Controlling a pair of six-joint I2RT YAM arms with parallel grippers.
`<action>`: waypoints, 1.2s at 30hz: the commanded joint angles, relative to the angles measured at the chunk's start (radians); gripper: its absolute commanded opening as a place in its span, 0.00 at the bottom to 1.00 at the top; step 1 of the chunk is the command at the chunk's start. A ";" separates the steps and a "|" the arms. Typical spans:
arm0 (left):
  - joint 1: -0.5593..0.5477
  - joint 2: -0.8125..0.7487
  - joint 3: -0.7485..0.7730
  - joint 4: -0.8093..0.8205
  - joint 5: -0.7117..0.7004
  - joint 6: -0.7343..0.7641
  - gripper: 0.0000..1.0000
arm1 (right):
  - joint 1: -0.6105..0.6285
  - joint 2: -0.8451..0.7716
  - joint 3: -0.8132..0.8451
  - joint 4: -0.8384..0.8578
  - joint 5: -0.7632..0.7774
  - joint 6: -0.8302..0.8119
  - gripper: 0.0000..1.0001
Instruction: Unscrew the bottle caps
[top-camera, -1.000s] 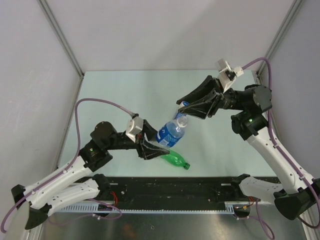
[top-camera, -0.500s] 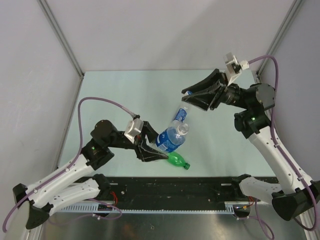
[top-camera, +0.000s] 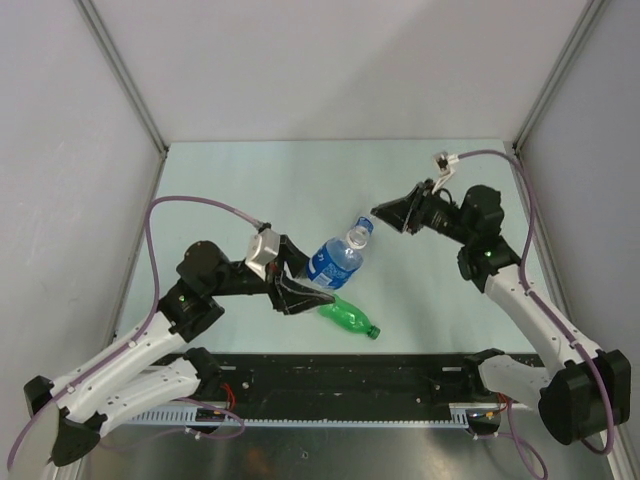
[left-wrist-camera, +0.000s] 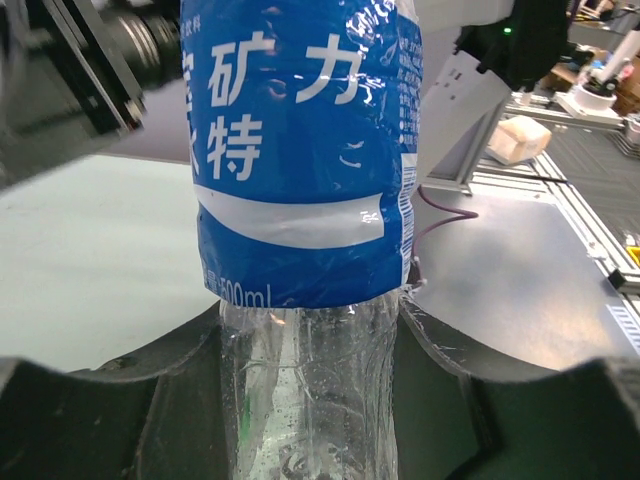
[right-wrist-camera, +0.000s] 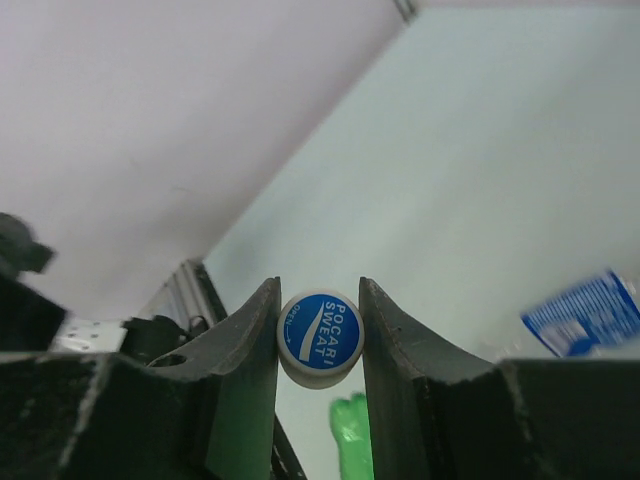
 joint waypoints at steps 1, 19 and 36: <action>0.014 -0.013 -0.005 -0.023 -0.089 0.013 0.00 | -0.003 -0.029 -0.108 -0.079 0.161 -0.092 0.00; 0.022 -0.012 -0.005 -0.152 -0.224 0.083 0.00 | 0.048 0.164 -0.270 -0.340 0.595 -0.143 0.32; 0.021 -0.003 -0.017 -0.152 -0.242 0.076 0.00 | 0.033 0.090 -0.269 -0.353 0.609 -0.152 0.87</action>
